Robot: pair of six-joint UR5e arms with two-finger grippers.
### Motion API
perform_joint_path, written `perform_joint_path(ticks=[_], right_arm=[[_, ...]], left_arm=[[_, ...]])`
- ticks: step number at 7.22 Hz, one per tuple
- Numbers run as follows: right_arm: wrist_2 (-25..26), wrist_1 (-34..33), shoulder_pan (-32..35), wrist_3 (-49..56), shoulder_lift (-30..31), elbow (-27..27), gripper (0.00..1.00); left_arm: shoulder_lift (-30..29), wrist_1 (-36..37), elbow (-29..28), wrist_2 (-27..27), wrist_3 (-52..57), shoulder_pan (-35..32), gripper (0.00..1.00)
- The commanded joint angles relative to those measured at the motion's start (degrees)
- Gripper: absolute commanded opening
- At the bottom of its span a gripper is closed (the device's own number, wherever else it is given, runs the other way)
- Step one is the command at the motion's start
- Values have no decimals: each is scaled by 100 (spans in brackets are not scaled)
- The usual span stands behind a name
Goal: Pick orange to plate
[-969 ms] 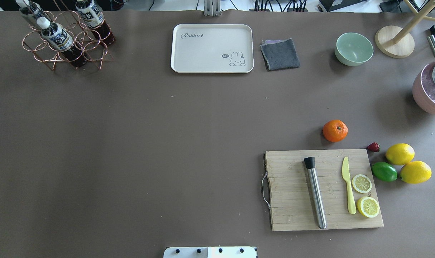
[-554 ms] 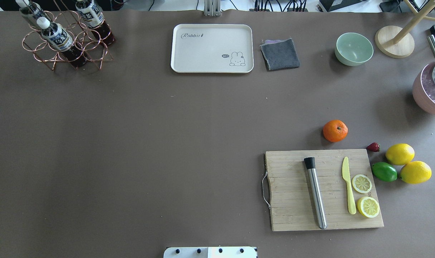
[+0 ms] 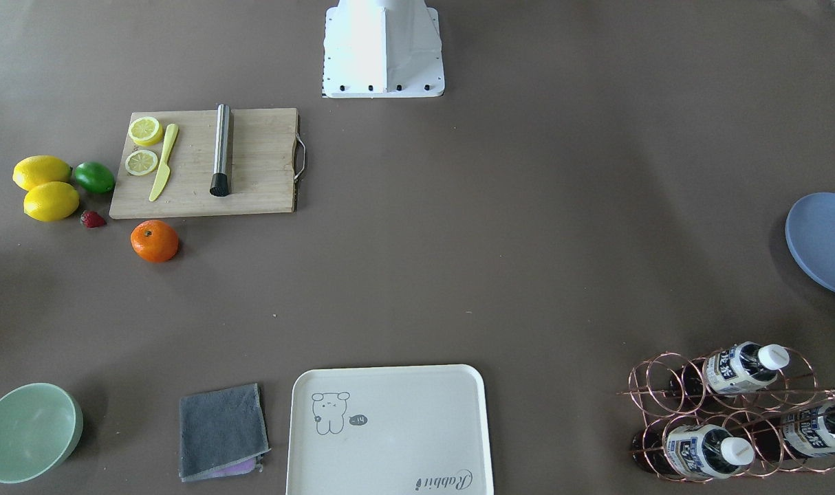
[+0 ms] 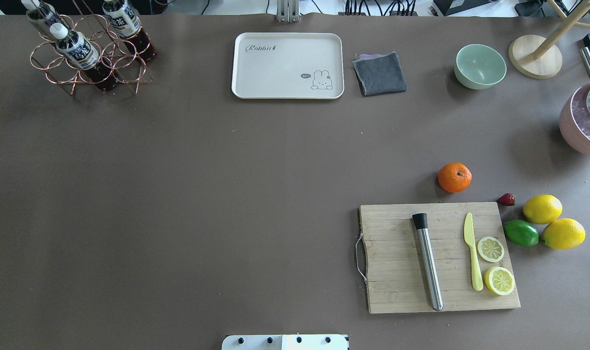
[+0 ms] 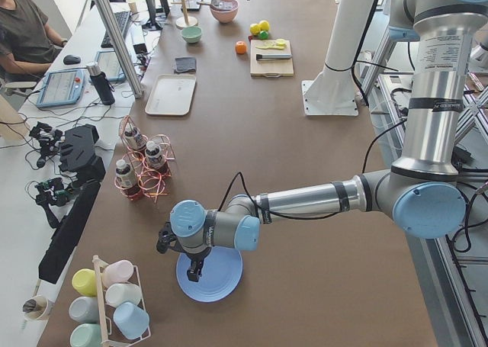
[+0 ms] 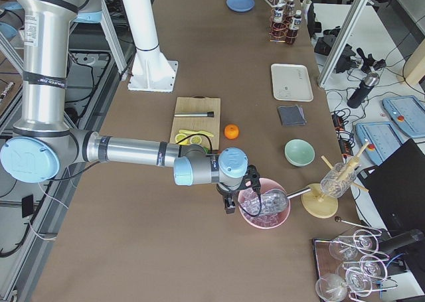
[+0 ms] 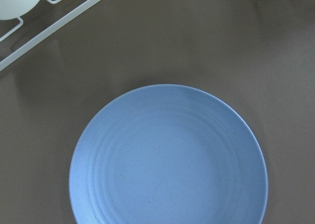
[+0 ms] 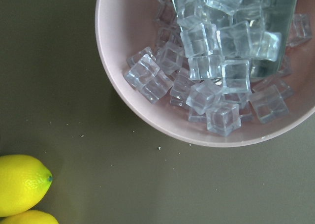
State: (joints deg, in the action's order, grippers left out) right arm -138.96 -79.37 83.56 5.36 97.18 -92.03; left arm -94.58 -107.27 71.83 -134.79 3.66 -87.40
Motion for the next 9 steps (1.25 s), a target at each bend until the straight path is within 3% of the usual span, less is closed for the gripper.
perform_joint_path(ticks=[1,2,4,5,9], right_arm=[[0,1,-6,-9,-32,1,100],[9,9,-15,-9,-50,1,100],[18,1,-24,-9,-68,1,100],[18,9,-33,0,-68,1,100],[18,1,-68,0,-68,27,100]], left_arm=[[-87,-126,-546,197,91,12,97],[-87,-545,-1008,216,135,12,97],[-105,-795,-1380,173,179,12,97],[-113,-1440,-1878,164,249,4,97],[-210,-1613,-2234,-64,214,-5,97]])
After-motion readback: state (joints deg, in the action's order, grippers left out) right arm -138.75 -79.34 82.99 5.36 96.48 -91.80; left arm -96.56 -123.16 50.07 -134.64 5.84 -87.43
